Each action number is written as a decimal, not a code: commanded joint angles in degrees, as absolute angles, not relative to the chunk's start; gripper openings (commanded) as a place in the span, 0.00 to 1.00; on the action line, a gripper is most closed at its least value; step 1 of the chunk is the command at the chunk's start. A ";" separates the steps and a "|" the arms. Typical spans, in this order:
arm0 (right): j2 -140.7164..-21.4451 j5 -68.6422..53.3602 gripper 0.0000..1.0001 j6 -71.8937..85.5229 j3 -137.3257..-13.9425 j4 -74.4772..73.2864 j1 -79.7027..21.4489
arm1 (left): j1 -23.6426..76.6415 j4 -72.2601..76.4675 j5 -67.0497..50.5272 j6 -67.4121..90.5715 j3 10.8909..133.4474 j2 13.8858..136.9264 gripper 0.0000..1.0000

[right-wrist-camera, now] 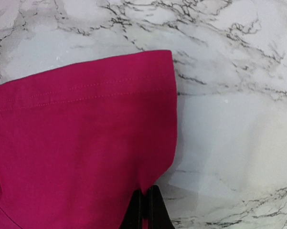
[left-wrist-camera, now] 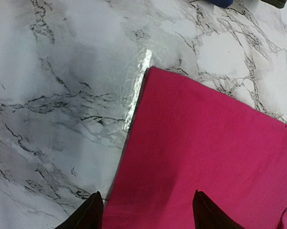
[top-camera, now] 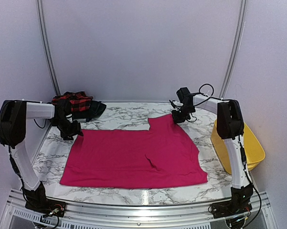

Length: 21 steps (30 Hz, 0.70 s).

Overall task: Fold and stack the mixed laundry pile
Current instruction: Pick up the 1/3-folded T-shirt from the center of the board.

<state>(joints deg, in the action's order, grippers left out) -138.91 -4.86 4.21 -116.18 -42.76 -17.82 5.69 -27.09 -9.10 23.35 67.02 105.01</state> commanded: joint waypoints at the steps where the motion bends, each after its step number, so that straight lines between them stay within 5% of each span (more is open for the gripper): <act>1: -145.59 -6.42 0.00 1.54 -122.47 -46.04 -16.94 | 5.42 -25.39 -7.84 19.95 70.61 106.71 0.63; 21: -146.44 -10.45 0.00 1.62 -125.33 -45.78 -16.31 | 4.13 -17.49 -11.22 15.57 75.60 116.11 0.40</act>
<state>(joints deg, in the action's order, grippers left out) -144.64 -9.21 1.48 -125.78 -44.10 -16.80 4.19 -18.39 -9.08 16.97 74.24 114.28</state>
